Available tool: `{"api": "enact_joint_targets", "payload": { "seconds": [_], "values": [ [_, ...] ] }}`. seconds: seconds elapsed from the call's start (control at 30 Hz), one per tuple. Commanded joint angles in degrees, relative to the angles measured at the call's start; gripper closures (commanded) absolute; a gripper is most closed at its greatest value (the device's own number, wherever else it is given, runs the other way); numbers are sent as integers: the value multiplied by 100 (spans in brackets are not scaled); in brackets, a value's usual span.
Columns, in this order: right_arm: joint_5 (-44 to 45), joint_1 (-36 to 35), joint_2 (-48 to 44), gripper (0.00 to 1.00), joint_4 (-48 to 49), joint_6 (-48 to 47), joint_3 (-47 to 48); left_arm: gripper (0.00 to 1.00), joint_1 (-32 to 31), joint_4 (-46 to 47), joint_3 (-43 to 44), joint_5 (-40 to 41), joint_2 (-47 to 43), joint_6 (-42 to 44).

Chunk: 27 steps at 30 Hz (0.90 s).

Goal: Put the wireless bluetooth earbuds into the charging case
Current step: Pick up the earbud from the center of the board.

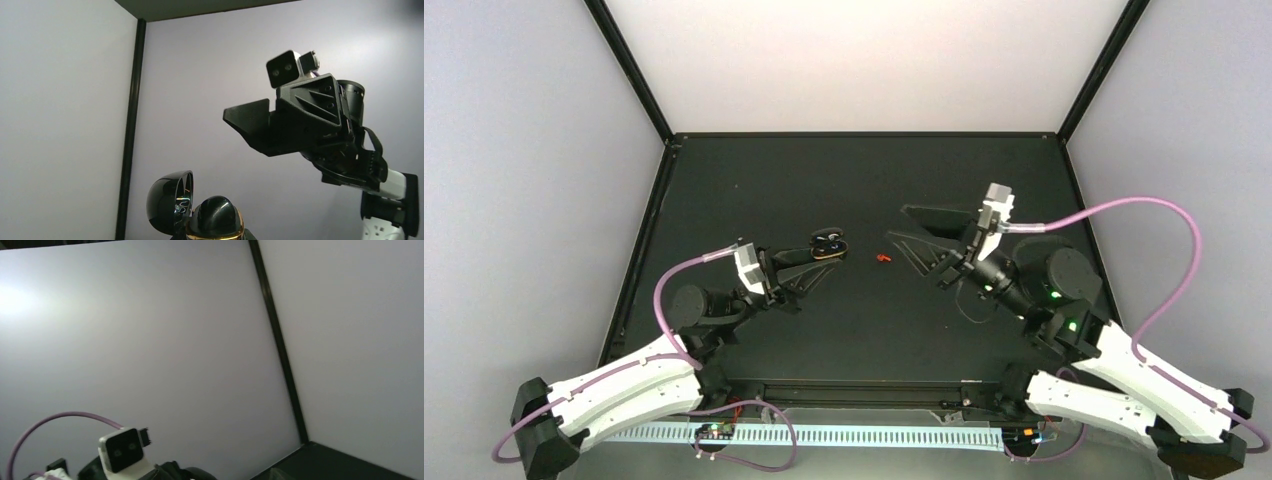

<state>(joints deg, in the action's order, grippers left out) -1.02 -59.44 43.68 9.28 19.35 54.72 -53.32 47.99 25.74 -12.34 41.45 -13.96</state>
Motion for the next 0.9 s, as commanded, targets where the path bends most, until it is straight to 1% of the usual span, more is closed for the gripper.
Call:
{"api": "enact_joint_targets", "payload": {
  "seconds": [0.0, 0.17, 0.3, 0.43, 0.6, 0.73, 0.87],
  "values": [
    [790, 11, -320, 42, -636, -491, -30, 98, -11, -441, 45, 228, -343, 425],
    [1033, 12, -508, 36, -963, -518, -109, 98, -12, -715, 58, 65, -500, 507],
    [1246, 12, -464, 33, -1247, -526, -40, 99, -12, -768, 70, -202, -477, 503],
    [1547, 11, -414, 32, -1722, -618, 43, 98, -12, -807, 111, -551, -454, 465],
    [1721, 11, -613, 31, -2004, -654, -198, 99, -16, -670, 38, -914, -473, 378],
    [1758, 12, -712, 30, -2234, -654, -311, 98, -29, -836, -1, -1026, -606, 573],
    [1663, 11, -785, 29, -2512, -684, -381, 98, -38, -1144, 31, -1595, -714, 1044]
  ]
}}
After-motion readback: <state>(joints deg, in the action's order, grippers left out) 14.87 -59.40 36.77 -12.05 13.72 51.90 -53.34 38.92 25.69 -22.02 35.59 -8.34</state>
